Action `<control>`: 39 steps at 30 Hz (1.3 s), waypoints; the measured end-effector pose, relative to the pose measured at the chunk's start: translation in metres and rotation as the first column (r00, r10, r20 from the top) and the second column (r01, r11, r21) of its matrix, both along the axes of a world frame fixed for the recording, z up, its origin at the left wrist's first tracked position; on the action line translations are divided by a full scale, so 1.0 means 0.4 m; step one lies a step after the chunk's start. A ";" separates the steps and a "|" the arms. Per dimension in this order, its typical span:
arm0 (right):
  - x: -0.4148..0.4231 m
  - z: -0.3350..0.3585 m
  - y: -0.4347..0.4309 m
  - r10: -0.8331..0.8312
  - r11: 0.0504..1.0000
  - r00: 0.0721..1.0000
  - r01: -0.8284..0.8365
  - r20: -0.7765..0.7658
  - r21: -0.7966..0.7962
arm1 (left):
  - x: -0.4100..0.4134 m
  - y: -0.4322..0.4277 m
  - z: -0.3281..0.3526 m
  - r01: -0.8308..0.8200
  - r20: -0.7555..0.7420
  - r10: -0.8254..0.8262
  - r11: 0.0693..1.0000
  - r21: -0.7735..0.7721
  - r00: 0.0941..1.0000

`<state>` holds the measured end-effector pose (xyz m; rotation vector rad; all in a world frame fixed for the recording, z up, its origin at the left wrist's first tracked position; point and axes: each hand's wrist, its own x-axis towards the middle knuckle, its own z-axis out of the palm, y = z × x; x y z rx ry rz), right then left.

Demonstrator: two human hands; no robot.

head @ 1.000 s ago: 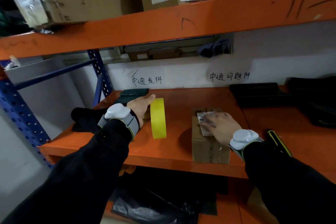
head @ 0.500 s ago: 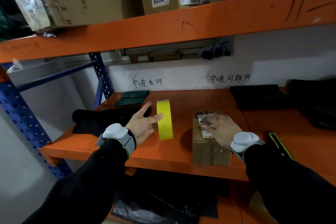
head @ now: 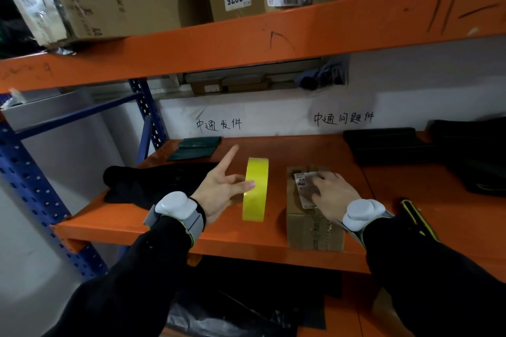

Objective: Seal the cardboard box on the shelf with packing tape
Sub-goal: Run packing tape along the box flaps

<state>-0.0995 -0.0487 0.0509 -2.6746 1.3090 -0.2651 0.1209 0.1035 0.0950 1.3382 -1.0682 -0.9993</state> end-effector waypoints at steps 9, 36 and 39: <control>-0.007 0.000 0.011 0.000 1.000 0.987 -0.001 0.160 0.007 | -0.073 0.024 0.076 0.173 0.058 -0.173 0.985 0.016 0.983; -0.042 0.077 0.000 -0.077 0.809 0.766 -0.326 0.638 0.489 | -0.206 0.039 0.131 0.015 0.183 -0.047 0.985 0.172 0.982; -0.042 0.068 -0.012 0.009 0.811 0.762 -0.385 0.648 0.441 | -0.208 0.026 0.127 0.005 0.219 -0.045 0.983 0.182 0.975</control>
